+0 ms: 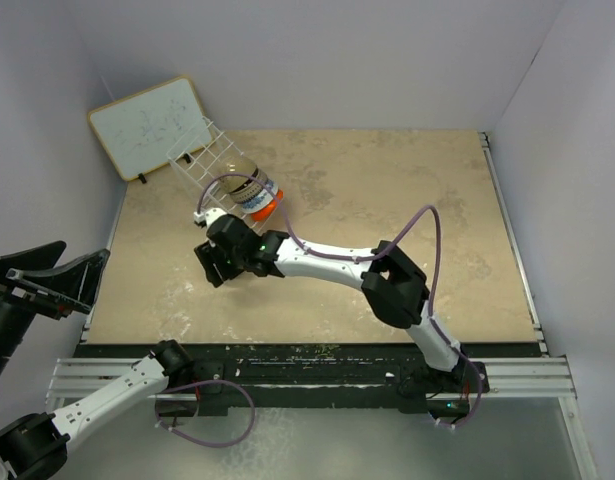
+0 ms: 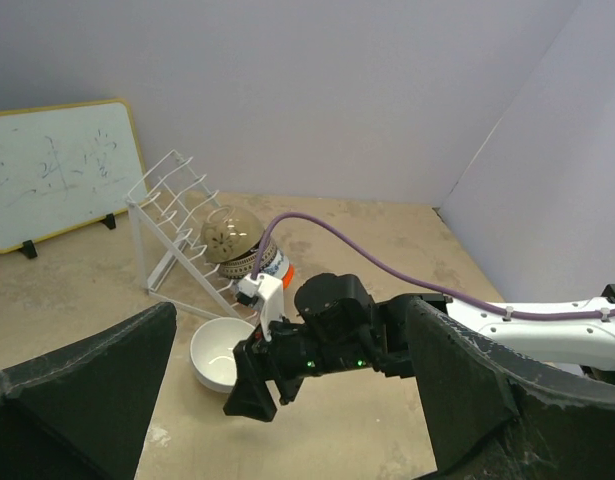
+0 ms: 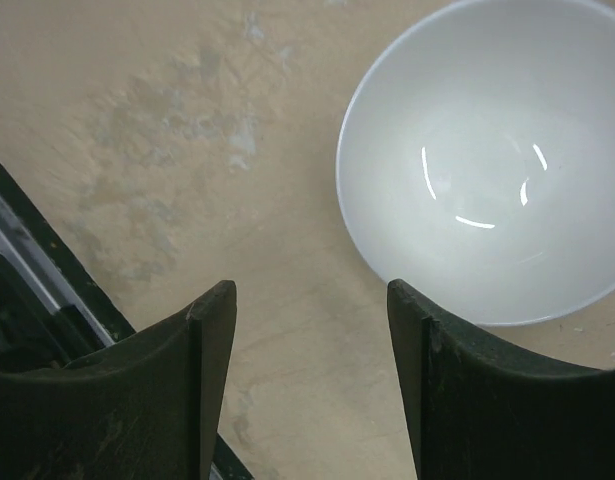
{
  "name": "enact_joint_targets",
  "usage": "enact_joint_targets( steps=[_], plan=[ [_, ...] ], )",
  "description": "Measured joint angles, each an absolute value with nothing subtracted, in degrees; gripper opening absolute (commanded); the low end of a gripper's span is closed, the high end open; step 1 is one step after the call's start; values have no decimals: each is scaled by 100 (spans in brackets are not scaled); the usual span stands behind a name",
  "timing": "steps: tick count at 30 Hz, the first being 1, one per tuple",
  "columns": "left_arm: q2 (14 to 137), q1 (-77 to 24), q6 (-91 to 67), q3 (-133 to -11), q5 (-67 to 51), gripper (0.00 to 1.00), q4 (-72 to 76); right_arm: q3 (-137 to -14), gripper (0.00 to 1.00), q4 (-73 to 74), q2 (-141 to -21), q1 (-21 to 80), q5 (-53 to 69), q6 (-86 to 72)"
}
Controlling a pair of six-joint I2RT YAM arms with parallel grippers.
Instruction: Load the bowls into the dish rack
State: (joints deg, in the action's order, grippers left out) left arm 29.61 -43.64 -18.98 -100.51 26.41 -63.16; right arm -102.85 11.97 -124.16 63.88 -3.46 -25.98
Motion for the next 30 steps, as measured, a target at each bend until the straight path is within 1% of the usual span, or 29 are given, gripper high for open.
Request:
enact_joint_targets(
  steps=[7, 12, 21, 23, 28, 30],
  plan=[
    [2961, -4370, -1900, -10062, 2692, 99, -6416, -10586, 63, 1726, -12704, 6464, -412, -2043],
    [2956, -4397, -1905, -10062, 2740, 99, -6442, -10724, 60, 1747, -12816, 6453, -622, -1647],
    [2891, -4451, -1949, -10062, 2897, 99, -6552, -10755, 60, 1778, -12731, 6595, -919, -1011],
    [2884, -4471, -1951, -10062, 2923, 99, -6554, -10914, 60, 1806, -12742, 6604, -965, -867],
    [2884, -4482, -1953, -10062, 2952, 99, -6556, -11793, 59, 1918, -13028, 6624, -1072, -478],
    [2884, -4482, -1955, -10062, 2974, 99, -6558, -11924, 57, 1883, -13126, 6626, -1131, -327]
  ],
)
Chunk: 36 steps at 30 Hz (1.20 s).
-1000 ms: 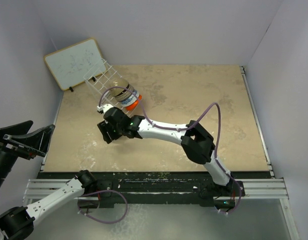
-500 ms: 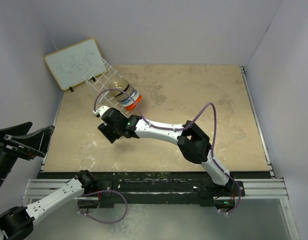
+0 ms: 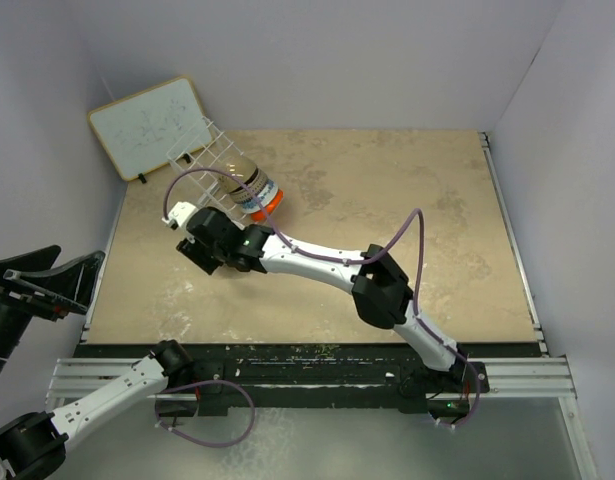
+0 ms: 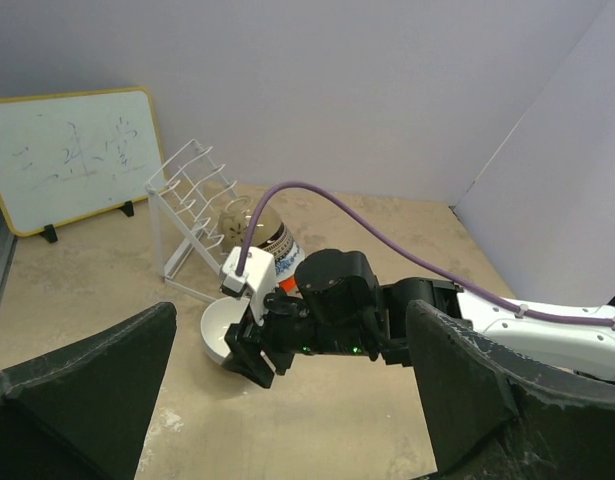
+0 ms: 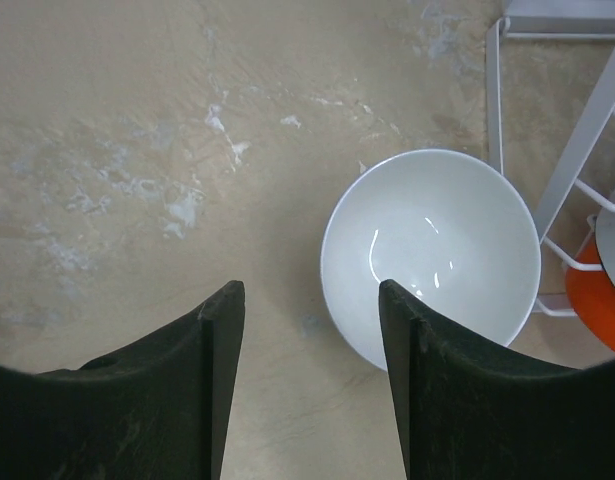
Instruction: Load the bowls into the dish rack
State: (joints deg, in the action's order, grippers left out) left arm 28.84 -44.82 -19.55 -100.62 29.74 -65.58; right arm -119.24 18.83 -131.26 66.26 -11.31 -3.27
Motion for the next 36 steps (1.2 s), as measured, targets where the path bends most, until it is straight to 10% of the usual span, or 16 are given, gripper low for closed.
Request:
enact_joint_targets(
  steps=[23, 29, 36],
  plan=[
    [2836, -4515, -2049, -10062, 3168, 99, -6678, -11939, 41, 1610, -13843, 6460, -1081, 565],
    [2829, -4519, -2058, -10062, 3181, 99, -6722, -11937, 0, 1638, -14033, 6403, -1026, 589],
    [2827, -4547, -2060, -10062, 3183, 99, -6722, -11922, 0, 1590, -13996, 6379, -849, 519]
  ],
)
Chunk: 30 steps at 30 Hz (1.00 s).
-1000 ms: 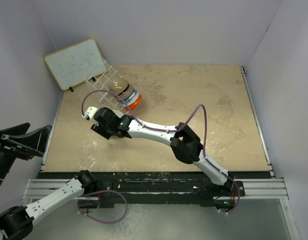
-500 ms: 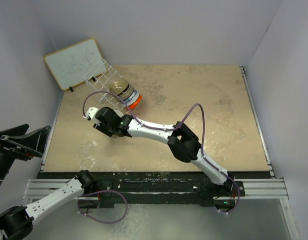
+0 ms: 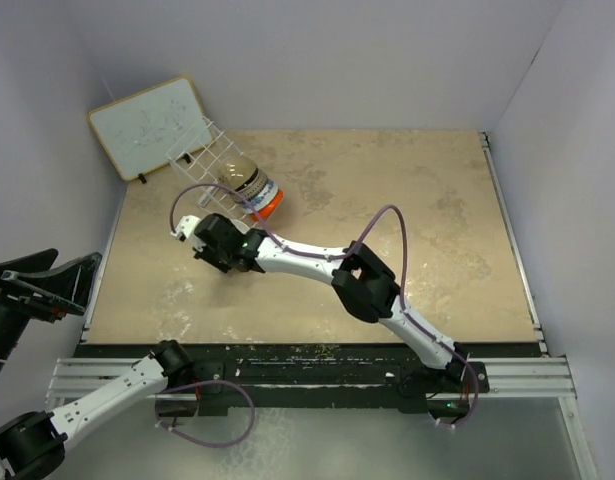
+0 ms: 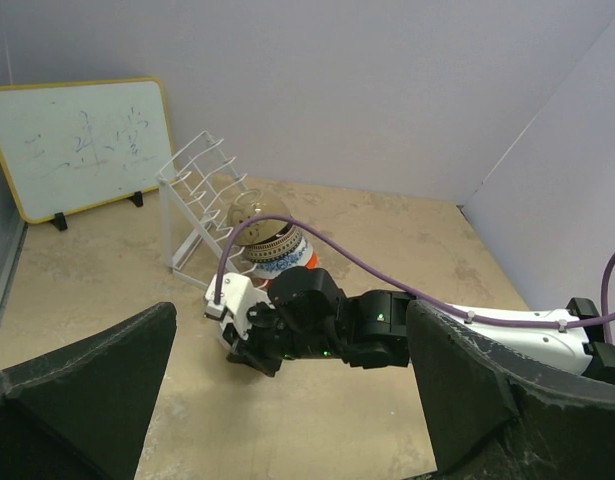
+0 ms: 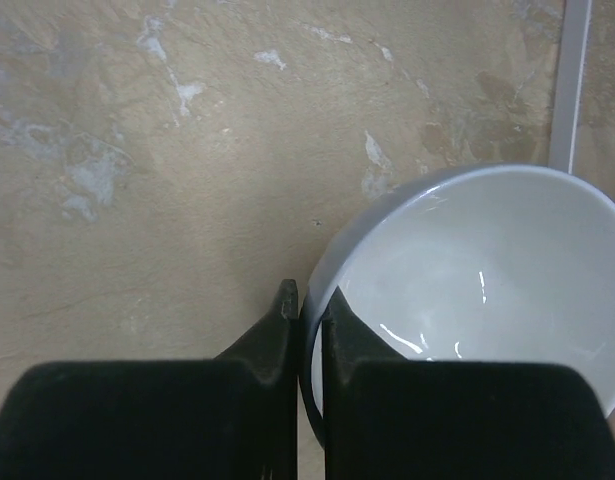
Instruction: Load the bowls into the dish rack
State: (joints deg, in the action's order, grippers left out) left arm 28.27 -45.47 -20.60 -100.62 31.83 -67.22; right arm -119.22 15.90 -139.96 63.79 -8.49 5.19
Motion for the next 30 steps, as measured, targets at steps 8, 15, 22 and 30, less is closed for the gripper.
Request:
enact_joint_targets(
  steps=[8, 15, 22, 30],
  plan=[
    [2827, -4552, -2060, -10062, 3177, 99, -6700, -10943, 0, 1070, -13034, 6191, 497, -414],
    [2834, -4552, -2040, -10116, 3144, 99, -6689, -9282, 0, -1732, -11196, 5518, 2359, -2628],
    [2875, -4552, -1994, -10285, 3068, 99, -6613, -9030, 0, -6372, -11454, 4431, 2847, -5957],
    [2965, -4591, -1929, -10471, 3022, 99, -6563, -10239, 0, -8368, -13356, 4344, 2053, -7913]
  ],
)
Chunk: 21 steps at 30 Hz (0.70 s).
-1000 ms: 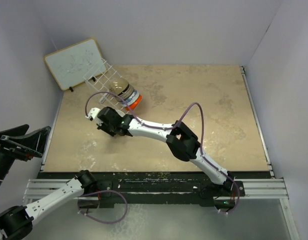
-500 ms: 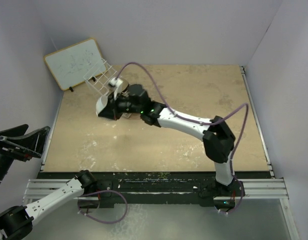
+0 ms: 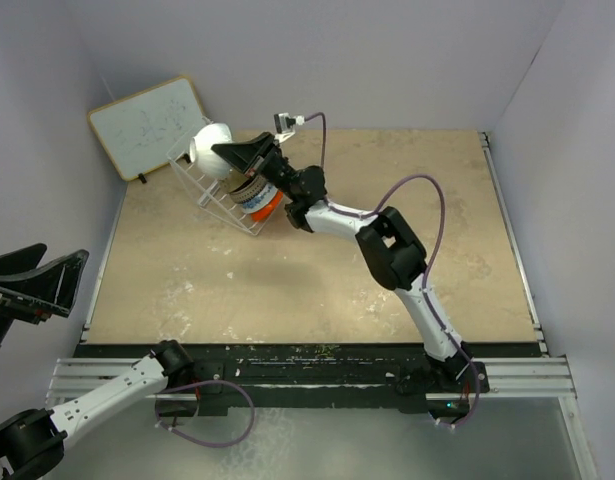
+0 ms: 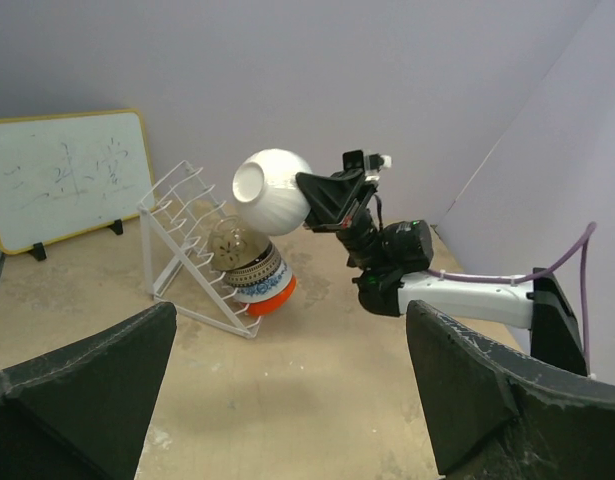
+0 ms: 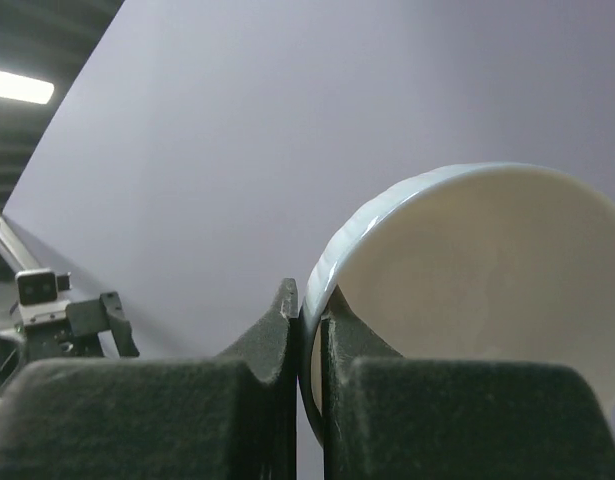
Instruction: Load the bowls into the dish rack
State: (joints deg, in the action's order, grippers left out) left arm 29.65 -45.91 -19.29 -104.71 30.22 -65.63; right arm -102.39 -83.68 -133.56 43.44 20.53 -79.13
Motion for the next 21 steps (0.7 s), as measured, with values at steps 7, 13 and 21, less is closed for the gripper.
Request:
enact_joint_targets(
  steps=[7, 13, 21],
  plan=[
    [2987, -4595, -1861, -10639, 3004, 99, -6565, -10527, 0, -8460, -13994, 4436, 972, -8195],
    [2987, -4622, -1844, -10652, 2987, 99, -6567, -11039, 0, -8606, -14215, 4497, 172, -8213],
    [2987, -4628, -1844, -10652, 2926, 99, -6571, -11227, 0, -8774, -14344, 4619, -709, -8230]
  ],
)
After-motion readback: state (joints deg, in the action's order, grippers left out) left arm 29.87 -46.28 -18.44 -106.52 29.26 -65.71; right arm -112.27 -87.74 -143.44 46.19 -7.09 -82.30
